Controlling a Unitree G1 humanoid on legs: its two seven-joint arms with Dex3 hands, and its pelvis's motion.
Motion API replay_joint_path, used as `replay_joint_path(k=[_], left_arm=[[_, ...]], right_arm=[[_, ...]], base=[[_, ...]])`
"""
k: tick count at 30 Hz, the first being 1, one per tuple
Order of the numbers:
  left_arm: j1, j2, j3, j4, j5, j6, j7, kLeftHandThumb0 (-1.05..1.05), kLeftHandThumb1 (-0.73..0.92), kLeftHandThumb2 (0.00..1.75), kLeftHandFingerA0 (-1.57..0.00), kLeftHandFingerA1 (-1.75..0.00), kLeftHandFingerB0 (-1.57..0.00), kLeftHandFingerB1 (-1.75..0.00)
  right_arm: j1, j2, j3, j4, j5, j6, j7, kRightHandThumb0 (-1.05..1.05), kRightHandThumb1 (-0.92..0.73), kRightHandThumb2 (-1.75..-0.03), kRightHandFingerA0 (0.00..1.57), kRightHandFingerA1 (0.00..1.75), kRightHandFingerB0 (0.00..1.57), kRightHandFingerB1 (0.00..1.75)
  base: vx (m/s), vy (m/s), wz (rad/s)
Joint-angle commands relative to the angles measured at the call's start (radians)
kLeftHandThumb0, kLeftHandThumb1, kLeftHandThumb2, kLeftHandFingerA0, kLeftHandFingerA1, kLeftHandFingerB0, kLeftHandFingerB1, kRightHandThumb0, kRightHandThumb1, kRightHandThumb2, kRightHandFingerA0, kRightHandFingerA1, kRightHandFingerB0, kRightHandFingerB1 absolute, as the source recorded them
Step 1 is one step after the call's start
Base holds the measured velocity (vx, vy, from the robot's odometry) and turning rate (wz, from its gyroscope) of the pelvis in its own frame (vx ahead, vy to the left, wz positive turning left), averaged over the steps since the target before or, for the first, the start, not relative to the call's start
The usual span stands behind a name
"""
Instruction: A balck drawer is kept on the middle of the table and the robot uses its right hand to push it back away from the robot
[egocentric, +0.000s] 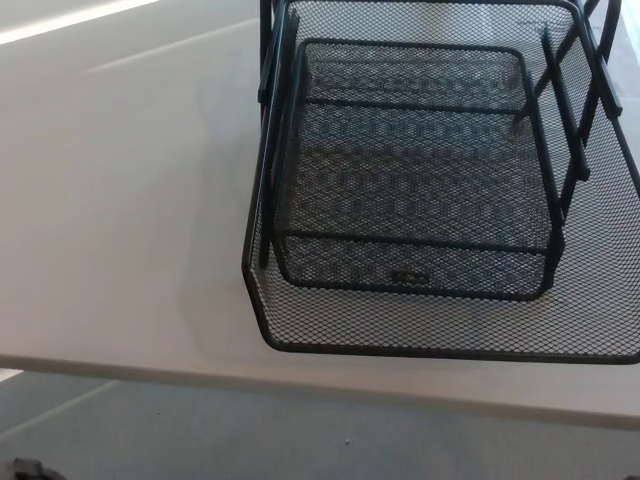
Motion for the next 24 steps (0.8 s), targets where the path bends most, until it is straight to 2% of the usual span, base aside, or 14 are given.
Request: replay_joint_path(k=[1,7,8,9,12,13,16,19,21,24], left_arm=[[-0.016,0.04,-0.032,0.044,0.032,-0.085,-0.089,-0.56,0.75,0.63,-0.48,-0.38,-0.33,-0.32],[-0.025,0.04,-0.034,0.062,0.031,-0.097,-0.095,-0.58,0.72,0.63,-0.46,-0.38,-0.3,-0.32],[-0.027,0.039,-0.033,0.066,0.031,-0.097,-0.095,-0.57,0.72,0.63,-0.47,-0.38,-0.31,-0.32],[-0.028,0.04,-0.033,0.067,0.032,-0.096,-0.095,-0.57,0.72,0.63,-0.47,-0.38,-0.31,-0.32],[-0.03,0.041,-0.031,0.071,0.031,-0.098,-0.097,-0.57,0.72,0.63,-0.46,-0.38,-0.31,-0.32],[-0.031,0.041,-0.031,0.072,0.032,-0.098,-0.094,-0.56,0.75,0.63,-0.49,-0.38,-0.33,-0.32],[-0.03,0.043,-0.031,0.074,0.033,-0.103,-0.091,-0.56,0.75,0.63,-0.49,-0.38,-0.33,-0.33],[-0.029,0.042,-0.027,0.076,0.027,-0.103,-0.093,-0.56,0.75,0.62,-0.49,-0.38,-0.34,-0.33],[-0.026,0.044,-0.026,0.074,0.026,-0.109,-0.094,-0.56,0.75,0.62,-0.49,-0.38,-0.34,-0.33],[-0.025,0.043,-0.027,0.076,0.027,-0.113,-0.091,-0.56,0.75,0.63,-0.48,-0.38,-0.33,-0.32]], right_arm=[[-0.014,-0.033,0.037,0.024,-0.056,0.026,0.079,-0.46,-0.73,-0.62,0.54,0.42,0.46,0.38],[0.039,-0.061,0.032,-0.065,-0.056,0.003,0.072,-0.48,-0.74,-0.62,0.51,0.43,0.41,0.35],[0.097,-0.092,0.022,-0.162,-0.051,-0.015,0.064,-0.48,-0.74,-0.62,0.54,0.55,0.4,0.35],[0.147,-0.117,0.014,-0.254,-0.049,-0.012,0.069,-0.53,-0.62,-0.92,0.47,0.62,0.31,0.48],[0.225,-0.156,-0.006,-0.403,-0.039,0.005,0.09,-0.53,-0.61,-0.91,0.43,0.58,0.28,0.47],[0.309,-0.199,-0.038,-0.536,-0.01,-0.011,0.107,-0.49,-0.71,-0.63,0.51,0.45,0.37,0.36],[0.459,-0.281,-0.103,-0.765,0.071,-0.05,0.176,-0.46,-0.73,-0.62,0.48,0.44,0.37,0.35],[0.531,-0.315,-0.145,-0.874,0.111,-0.057,0.209,-0.49,-0.72,-0.62,0.48,0.42,0.38,0.34],[0.644,-0.386,-0.207,-1.067,0.151,-0.062,0.26,-0.49,-0.75,-0.63,0.51,0.4,0.4,0.34],[0.8,-0.454,-0.334,-1.296,0.289,-0.126,0.347,-0.49,-0.74,-0.63,0.48,0.4,0.4,0.35]], base=[[0.0,0.0,0.0],[0.0,0.0,0.0],[0.0,0.0,0.0],[0.0,0.0,0.0],[0.0,0.0,0.0],[0.0,0.0,0.0],[0.0,0.0,0.0],[0.0,0.0,0.0],[0.0,0.0,0.0],[0.0,0.0,0.0]])
